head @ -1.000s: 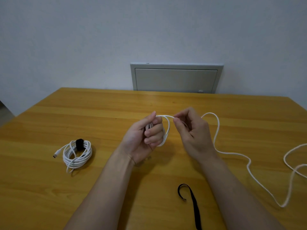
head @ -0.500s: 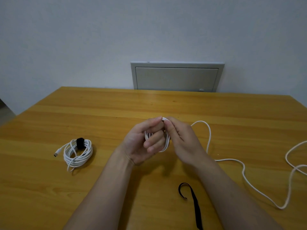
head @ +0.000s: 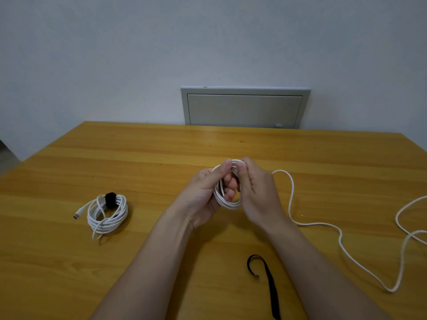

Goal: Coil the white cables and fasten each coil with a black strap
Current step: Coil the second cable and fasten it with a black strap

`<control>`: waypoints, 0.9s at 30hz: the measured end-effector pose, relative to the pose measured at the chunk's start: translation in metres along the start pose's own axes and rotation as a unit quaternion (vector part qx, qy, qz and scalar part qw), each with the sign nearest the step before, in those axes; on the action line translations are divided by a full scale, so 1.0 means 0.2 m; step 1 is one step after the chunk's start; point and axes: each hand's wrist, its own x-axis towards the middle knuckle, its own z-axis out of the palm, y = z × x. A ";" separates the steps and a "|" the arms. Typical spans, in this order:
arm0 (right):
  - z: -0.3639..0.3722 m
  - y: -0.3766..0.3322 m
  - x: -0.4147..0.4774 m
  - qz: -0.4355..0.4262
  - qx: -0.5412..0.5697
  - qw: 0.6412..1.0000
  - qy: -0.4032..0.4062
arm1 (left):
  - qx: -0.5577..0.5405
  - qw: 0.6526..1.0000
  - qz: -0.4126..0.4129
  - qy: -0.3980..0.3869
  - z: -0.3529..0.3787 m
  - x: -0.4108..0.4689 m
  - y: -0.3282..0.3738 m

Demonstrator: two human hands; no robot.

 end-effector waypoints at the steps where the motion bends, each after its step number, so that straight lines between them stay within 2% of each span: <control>1: 0.00 0.00 0.00 0.005 0.009 1.000 0.003 | -0.024 1.000 0.001 -0.019 0.00 0.00 0.00; 5: -0.01 -0.01 0.01 0.087 0.120 0.989 -0.004 | -0.130 0.984 -0.012 -0.119 0.01 0.00 -0.02; 10: -0.03 -0.06 0.03 0.148 0.228 0.962 -0.032 | -0.242 0.948 -0.069 -0.192 0.01 0.00 -0.03; 16: -0.04 -0.09 0.02 0.228 0.300 0.923 -0.074 | -0.212 0.952 -0.078 -0.205 -0.02 -0.01 -0.02; 22: -0.07 -0.10 0.02 0.231 0.391 0.891 -0.001 | -0.213 0.945 -0.093 -0.229 -0.04 -0.02 -0.01; 27: -0.07 -0.09 0.02 0.247 0.435 0.866 -0.012 | -0.212 0.934 -0.110 -0.266 -0.06 -0.02 0.00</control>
